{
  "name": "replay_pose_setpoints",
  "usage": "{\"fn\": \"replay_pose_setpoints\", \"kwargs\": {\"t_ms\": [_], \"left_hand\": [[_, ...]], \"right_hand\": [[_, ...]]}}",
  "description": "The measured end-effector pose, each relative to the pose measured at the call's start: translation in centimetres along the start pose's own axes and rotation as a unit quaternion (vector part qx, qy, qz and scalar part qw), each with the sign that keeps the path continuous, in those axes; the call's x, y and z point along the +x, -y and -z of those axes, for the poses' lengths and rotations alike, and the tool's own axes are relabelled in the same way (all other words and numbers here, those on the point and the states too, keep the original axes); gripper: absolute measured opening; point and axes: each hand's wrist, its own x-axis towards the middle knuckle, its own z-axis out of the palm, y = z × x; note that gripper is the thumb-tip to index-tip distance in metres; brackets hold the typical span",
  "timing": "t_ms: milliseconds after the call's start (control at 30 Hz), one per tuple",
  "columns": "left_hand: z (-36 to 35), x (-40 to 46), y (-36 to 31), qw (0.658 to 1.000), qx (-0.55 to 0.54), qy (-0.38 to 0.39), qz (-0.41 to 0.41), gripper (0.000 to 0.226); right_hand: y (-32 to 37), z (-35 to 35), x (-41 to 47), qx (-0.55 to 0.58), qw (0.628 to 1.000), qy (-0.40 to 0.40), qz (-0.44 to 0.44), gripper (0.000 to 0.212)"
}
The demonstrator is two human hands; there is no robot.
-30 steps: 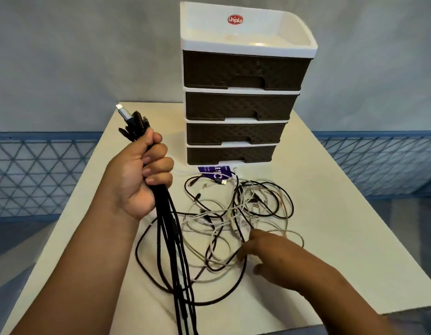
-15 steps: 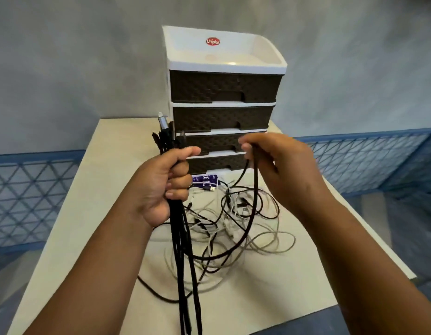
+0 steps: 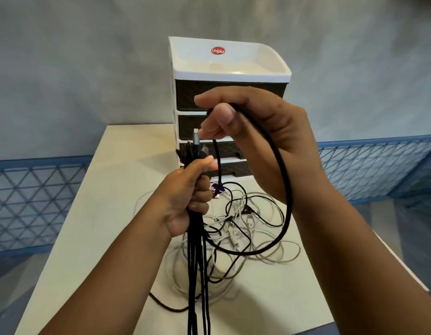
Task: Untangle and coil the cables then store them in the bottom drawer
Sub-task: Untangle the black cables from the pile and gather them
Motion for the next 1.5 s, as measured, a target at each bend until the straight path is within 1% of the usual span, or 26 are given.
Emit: {"fn": "replay_pose_setpoints", "kwargs": {"t_ms": [67,167,233,300,333,367,400,467,500,533,567,633,700,767,833,867,933,967,1000,1033,1100,1167,1233,1400,1433,1500], "left_hand": [[-0.1,-0.3,0.1,0.998,0.001,0.044,0.037,0.043],[-0.3,-0.6,0.4,0.995,0.007,0.077,0.063,0.045],[-0.3,-0.7,0.4,0.995,-0.008,0.083,0.061,0.042],[0.1,-0.7,0.1,0.994,-0.034,0.085,0.055,0.04],[0.4,-0.7,-0.1,0.994,-0.045,0.086,0.049,0.04],[0.7,-0.7,-0.4,0.994,-0.052,0.09,0.044,0.04],[0.9,-0.8,-0.6,0.993,-0.059,0.096,0.041,0.04],[1.1,-1.1,-1.2,0.99,-0.071,0.114,0.042,0.042],[1.1,-1.3,-1.5,0.989,-0.076,0.123,0.041,0.043],[1.2,-1.6,-1.7,0.987,-0.08,0.132,0.038,0.042],[1.1,-1.9,-2.0,0.986,-0.082,0.142,0.033,0.042],[1.2,-2.6,-2.4,0.984,-0.086,0.156,0.019,0.042],[1.5,-3.1,-2.8,0.984,-0.09,0.155,0.007,0.042],[1.8,-3.4,-3.0,0.985,-0.092,0.149,0.0,0.042],[1.9,-3.7,-3.1,0.987,-0.086,0.132,-0.008,0.041],[1.8,-3.9,-3.0,0.989,-0.086,0.123,-0.011,0.041],[1.6,-4.2,-2.9,0.99,-0.087,0.108,-0.015,0.04],[1.4,-4.4,-2.8,0.991,-0.085,0.101,-0.016,0.04],[1.2,-4.6,-2.7,0.992,-0.08,0.094,-0.017,0.04],[0.9,-4.9,-2.5,0.993,-0.077,0.088,-0.019,0.039],[0.6,-5.4,-2.1,0.993,-0.082,0.082,-0.021,0.04],[0.1,-6.0,-1.7,0.993,-0.085,0.073,-0.028,0.04],[-0.7,-6.7,-1.0,0.995,-0.073,0.056,-0.038,0.04],[-3.5,-9.5,1.2,0.998,0.006,-0.013,-0.067,0.033],[-4.1,-10.0,1.6,0.997,0.022,-0.023,-0.072,0.031],[-5.4,-11.3,2.7,0.994,0.052,-0.044,-0.085,0.031]], "right_hand": [[0.3,-0.1,0.1,0.043,0.998,0.034,-0.011,0.021],[-0.1,0.4,0.1,0.09,0.994,0.054,-0.04,0.024],[-1.4,1.3,-0.2,0.144,0.986,0.033,-0.072,0.03],[-3.6,2.2,-1.1,0.163,0.979,-0.017,-0.118,0.039],[-5.1,2.6,-1.8,0.139,0.976,-0.041,-0.159,0.043],[-6.8,2.7,-2.7,0.089,0.971,-0.05,-0.217,0.045],[-8.6,2.7,-3.7,0.014,0.958,-0.031,-0.283,0.046],[-12.0,2.0,-5.8,-0.165,0.905,0.084,-0.383,0.046],[-13.6,1.3,-6.7,-0.235,0.876,0.142,-0.397,0.048],[-14.9,0.5,-7.5,-0.283,0.857,0.17,-0.395,0.049],[-15.9,-0.1,-8.0,-0.314,0.849,0.164,-0.392,0.047],[-17.1,-0.5,-8.4,-0.355,0.841,0.107,-0.393,0.034],[-17.8,0.1,-8.5,-0.388,0.826,0.074,-0.403,0.024],[-18.0,1.3,-8.5,-0.398,0.817,0.057,-0.413,0.024],[-17.6,2.5,-8.2,-0.39,0.825,0.014,-0.409,0.026],[-17.3,2.9,-8.0,-0.371,0.836,-0.026,-0.403,0.027],[-16.5,3.5,-7.3,-0.274,0.862,-0.125,-0.407,0.025],[-16.1,3.8,-7.0,-0.229,0.87,-0.165,-0.405,0.022],[-15.8,4.1,-6.7,-0.209,0.875,-0.184,-0.397,0.018],[-15.3,4.4,-6.4,-0.21,0.877,-0.185,-0.391,0.016],[-14.4,4.8,-6.0,-0.219,0.88,-0.169,-0.387,0.021],[-13.1,5.5,-6.1,-0.247,0.881,-0.143,-0.378,0.025],[-11.5,6.2,-6.9,-0.246,0.888,-0.114,-0.373,0.026],[-5.9,9.2,-11.6,-0.062,0.904,-0.068,-0.417,0.016],[-4.7,10.0,-12.7,-0.029,0.907,-0.048,-0.416,0.015],[-2.3,11.7,-15.0,0.015,0.906,0.023,-0.423,0.018]]}}
